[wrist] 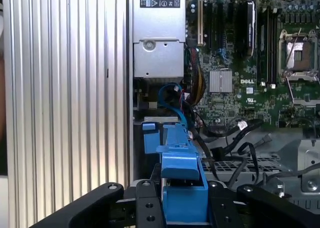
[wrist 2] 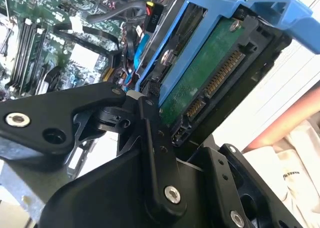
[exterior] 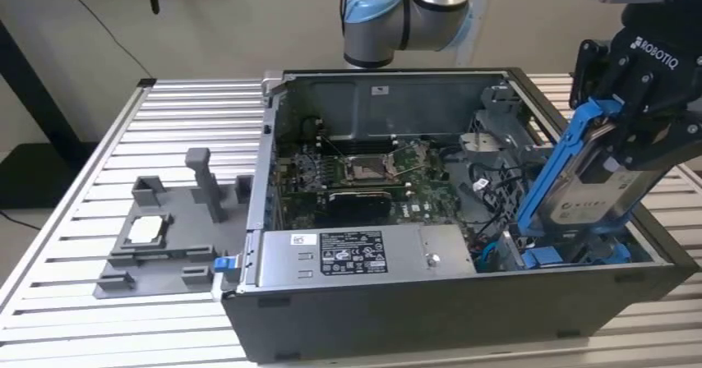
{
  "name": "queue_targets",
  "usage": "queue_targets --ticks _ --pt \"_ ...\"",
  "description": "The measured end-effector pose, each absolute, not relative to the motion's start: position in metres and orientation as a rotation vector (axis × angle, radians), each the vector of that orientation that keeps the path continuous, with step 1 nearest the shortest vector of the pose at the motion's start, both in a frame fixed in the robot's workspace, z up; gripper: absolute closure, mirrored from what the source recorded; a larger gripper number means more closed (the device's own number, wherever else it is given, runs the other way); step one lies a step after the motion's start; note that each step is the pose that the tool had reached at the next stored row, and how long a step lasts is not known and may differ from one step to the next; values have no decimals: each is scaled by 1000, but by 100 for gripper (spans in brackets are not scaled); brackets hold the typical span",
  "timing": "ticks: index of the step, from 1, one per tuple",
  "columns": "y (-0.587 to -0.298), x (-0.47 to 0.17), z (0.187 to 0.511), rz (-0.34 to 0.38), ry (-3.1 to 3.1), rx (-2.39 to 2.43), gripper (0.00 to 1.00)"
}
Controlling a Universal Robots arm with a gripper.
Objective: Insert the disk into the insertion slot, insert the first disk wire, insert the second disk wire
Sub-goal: 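Insert the disk into the insertion slot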
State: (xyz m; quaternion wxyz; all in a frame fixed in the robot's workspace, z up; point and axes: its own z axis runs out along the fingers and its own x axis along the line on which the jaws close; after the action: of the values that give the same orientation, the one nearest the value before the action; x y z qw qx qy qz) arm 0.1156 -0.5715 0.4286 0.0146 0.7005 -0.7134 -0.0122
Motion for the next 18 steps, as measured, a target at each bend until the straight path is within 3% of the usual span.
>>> queue_targets --ticks 18 --pt "-572 117 396 -38 -2221 2181 67"
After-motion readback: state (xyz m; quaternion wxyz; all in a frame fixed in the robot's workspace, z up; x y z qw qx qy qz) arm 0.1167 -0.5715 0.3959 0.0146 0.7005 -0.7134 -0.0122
